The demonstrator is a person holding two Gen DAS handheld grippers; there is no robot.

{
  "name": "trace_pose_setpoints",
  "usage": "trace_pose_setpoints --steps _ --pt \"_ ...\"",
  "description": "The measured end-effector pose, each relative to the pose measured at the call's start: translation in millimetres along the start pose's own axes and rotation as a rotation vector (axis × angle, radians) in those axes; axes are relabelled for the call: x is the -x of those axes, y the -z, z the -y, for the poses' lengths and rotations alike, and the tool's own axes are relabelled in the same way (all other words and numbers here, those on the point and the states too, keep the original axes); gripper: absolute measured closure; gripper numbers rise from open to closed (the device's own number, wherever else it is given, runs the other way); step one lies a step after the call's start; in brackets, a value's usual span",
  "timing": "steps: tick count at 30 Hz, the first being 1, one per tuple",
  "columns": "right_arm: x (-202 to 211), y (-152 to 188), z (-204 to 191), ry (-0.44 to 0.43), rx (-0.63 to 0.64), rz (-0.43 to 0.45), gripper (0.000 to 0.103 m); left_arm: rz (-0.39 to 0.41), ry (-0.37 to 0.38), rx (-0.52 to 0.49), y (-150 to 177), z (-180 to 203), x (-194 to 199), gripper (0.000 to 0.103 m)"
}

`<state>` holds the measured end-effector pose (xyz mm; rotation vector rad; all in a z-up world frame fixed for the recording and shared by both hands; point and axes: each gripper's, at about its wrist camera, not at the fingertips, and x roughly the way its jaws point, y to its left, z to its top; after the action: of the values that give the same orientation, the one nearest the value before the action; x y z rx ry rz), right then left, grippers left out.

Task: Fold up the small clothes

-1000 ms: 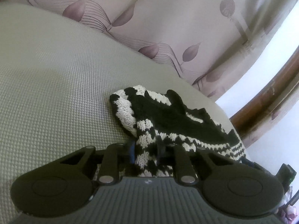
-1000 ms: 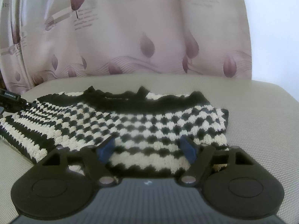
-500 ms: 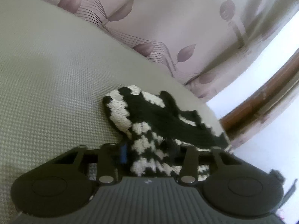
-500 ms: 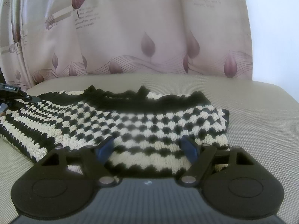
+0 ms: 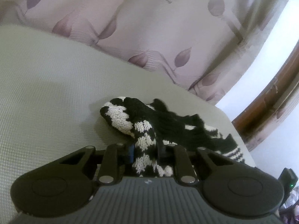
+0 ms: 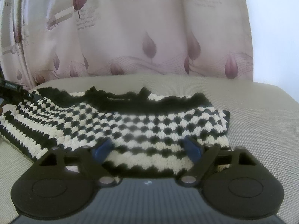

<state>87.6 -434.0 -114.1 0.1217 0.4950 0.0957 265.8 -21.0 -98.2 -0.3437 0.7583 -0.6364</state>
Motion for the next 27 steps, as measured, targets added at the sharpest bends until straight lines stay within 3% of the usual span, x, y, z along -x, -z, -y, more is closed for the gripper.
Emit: trace_pose_setpoints --steps 4,10,13,17,20,27 --pt "3 0 0 0.003 -0.003 0.017 0.005 -0.005 0.005 -0.051 -8 38 4 0.084" --pt "9 0 3 0.02 -0.036 0.05 0.005 -0.003 0.061 -0.068 2 87 -6 0.084" --pt "19 1 13 0.015 -0.135 0.095 0.005 0.008 0.086 -0.073 19 105 -15 0.084" --pt "33 -5 30 -0.31 -0.502 0.141 0.004 0.031 0.105 -0.106 46 123 -26 0.084" --pt "22 -16 22 -0.495 -0.613 0.103 0.004 0.028 0.123 -0.117 60 129 -35 0.085" --pt "-31 -31 8 -0.691 -0.776 -0.033 0.004 0.078 0.137 -0.147 78 124 -34 0.084"
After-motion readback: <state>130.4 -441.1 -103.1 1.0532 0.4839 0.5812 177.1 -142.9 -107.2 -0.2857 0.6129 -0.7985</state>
